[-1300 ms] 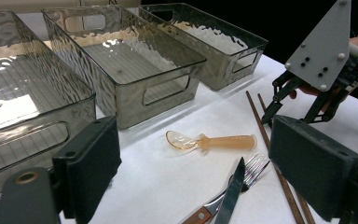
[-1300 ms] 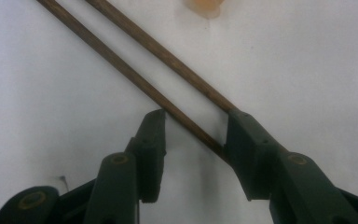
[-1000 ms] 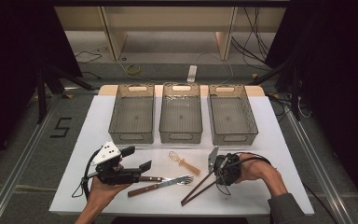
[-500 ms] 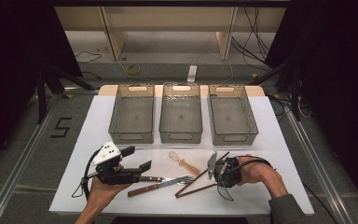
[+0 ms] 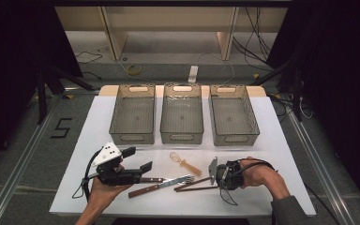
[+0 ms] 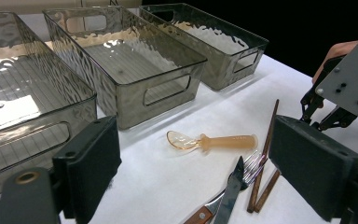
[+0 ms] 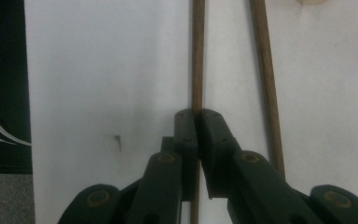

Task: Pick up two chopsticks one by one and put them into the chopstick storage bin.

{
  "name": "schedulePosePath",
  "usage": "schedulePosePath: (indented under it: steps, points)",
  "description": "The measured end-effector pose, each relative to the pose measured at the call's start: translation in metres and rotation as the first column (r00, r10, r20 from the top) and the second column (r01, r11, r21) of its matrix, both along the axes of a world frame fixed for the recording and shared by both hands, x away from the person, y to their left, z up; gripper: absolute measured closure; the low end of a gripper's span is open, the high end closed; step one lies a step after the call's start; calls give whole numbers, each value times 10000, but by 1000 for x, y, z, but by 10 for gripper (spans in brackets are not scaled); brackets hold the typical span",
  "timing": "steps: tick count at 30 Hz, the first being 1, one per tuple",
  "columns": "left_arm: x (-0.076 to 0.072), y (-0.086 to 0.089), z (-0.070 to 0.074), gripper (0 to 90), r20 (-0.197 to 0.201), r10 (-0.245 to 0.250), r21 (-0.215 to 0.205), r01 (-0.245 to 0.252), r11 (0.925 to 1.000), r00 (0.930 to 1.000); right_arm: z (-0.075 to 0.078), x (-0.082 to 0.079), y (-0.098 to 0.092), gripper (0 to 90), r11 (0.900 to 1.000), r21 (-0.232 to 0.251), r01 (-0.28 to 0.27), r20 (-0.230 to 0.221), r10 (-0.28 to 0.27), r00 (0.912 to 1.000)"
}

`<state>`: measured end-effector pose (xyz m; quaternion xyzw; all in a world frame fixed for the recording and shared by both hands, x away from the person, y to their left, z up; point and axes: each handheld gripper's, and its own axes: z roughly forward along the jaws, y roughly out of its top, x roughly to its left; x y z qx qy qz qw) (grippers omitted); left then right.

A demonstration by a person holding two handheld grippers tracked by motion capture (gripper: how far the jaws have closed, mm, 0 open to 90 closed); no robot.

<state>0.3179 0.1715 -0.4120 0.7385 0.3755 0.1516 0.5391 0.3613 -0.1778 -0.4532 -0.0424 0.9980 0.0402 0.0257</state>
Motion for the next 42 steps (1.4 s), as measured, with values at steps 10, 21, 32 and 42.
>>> schedulePosePath:
  steps: [10,21,32,42]
  points:
    - [0,0,0,158,-36,-21,-8,21,10000,10000,4,-3,-5,864,9998,140,-129,-292,133,9995]
    - [3,-12,-2,158,-368,-707,371,721,9967,9968,33,-11,2,864,9957,850,-376,679,318,9972]
    - [1,-40,-5,179,-695,-1903,1546,1990,9677,9793,40,-15,18,864,9923,894,-855,1004,765,9920]
    - [2,-62,-9,208,-1116,-2582,2242,2774,9342,9596,43,-19,29,863,9913,805,-1044,1226,941,9880]
